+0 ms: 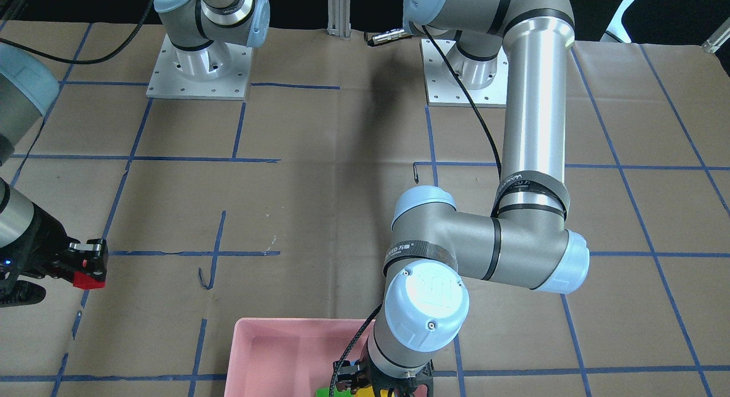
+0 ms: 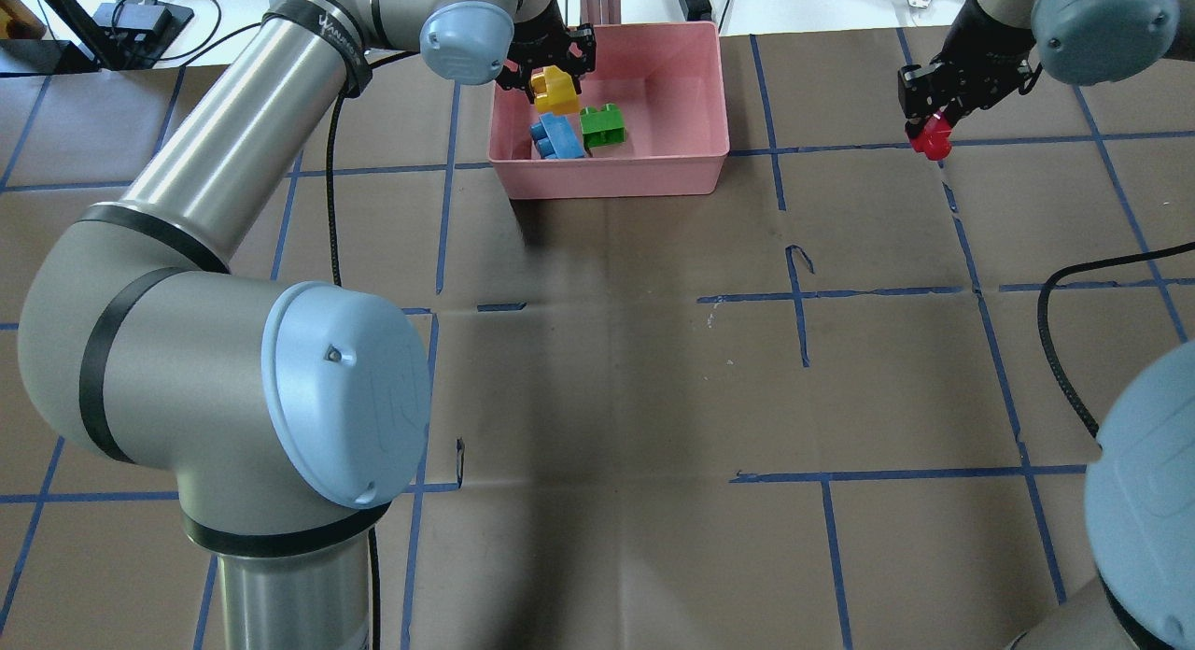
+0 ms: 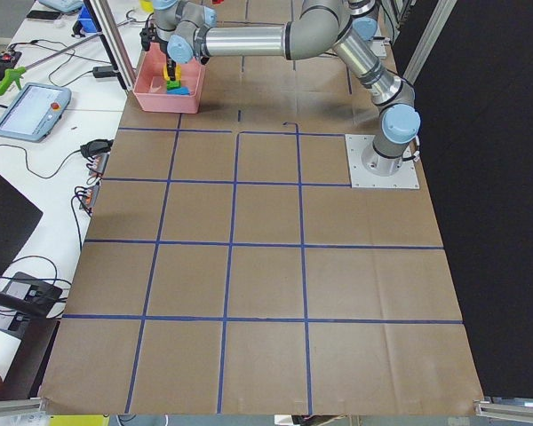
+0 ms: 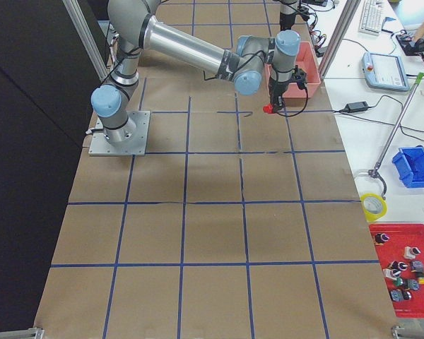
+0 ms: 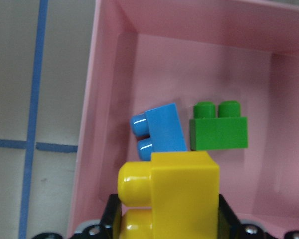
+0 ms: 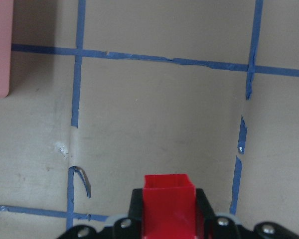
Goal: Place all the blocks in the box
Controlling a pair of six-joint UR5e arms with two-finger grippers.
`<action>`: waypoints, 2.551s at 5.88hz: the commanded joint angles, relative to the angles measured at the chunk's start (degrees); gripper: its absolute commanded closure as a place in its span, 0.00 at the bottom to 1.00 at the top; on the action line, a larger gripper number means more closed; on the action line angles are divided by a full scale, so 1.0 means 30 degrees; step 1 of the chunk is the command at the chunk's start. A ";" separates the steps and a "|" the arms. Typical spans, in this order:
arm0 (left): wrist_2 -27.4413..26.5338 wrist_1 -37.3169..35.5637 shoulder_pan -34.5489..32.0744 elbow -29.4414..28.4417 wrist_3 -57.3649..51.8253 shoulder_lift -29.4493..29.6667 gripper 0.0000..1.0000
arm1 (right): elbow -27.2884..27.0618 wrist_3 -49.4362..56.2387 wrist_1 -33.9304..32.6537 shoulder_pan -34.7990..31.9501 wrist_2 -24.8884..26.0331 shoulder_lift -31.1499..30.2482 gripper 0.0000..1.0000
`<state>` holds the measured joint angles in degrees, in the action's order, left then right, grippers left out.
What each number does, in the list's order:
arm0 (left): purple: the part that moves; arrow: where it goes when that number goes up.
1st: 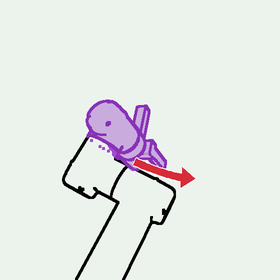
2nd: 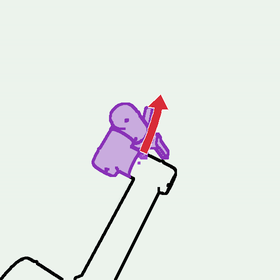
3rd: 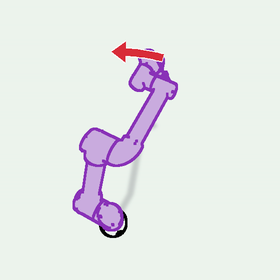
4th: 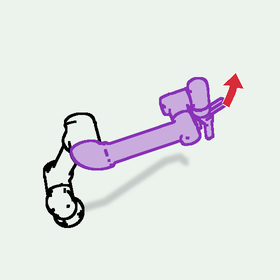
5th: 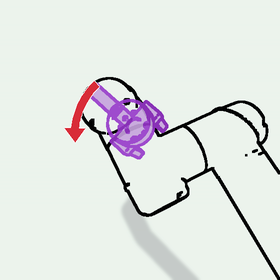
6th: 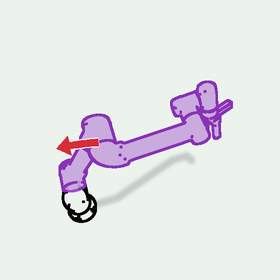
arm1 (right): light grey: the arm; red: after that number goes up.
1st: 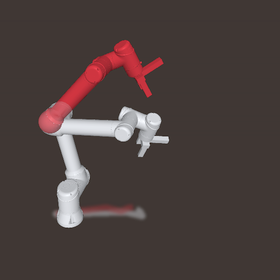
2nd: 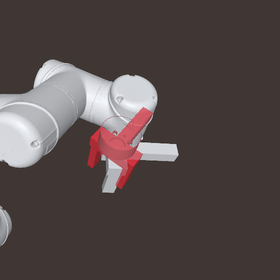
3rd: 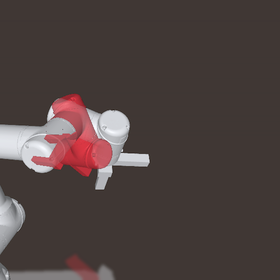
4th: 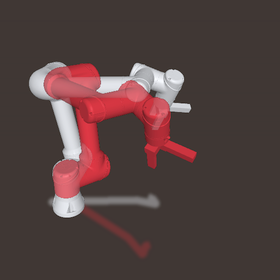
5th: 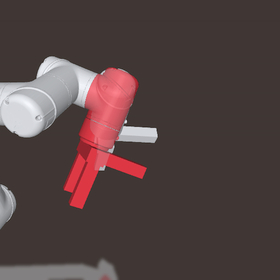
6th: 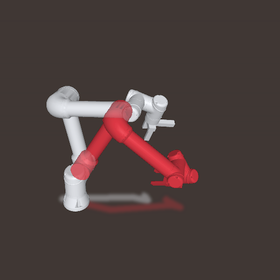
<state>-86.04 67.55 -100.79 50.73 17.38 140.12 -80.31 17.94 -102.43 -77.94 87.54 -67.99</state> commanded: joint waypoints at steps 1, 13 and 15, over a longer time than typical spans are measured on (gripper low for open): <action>-0.0175 -0.0196 0.0053 0.0023 0.0009 -0.0268 0.01 | 0.2120 -0.0354 0.6043 -0.0123 -0.0001 -0.0452 0.93; -0.0526 0.6309 0.4771 1.4555 -0.9689 -1.7089 0.01 | 0.8722 -0.5776 -0.5298 -0.7769 -0.3077 0.8104 0.00; -0.0880 0.7013 0.4536 1.3824 -0.9718 -1.6620 0.01 | 0.8898 -0.5747 -0.1659 -0.7450 -0.3019 0.6300 0.00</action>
<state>-88.41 87.98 -86.93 92.98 -11.74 89.81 -53.89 0.66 -114.05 -100.86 78.40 -45.95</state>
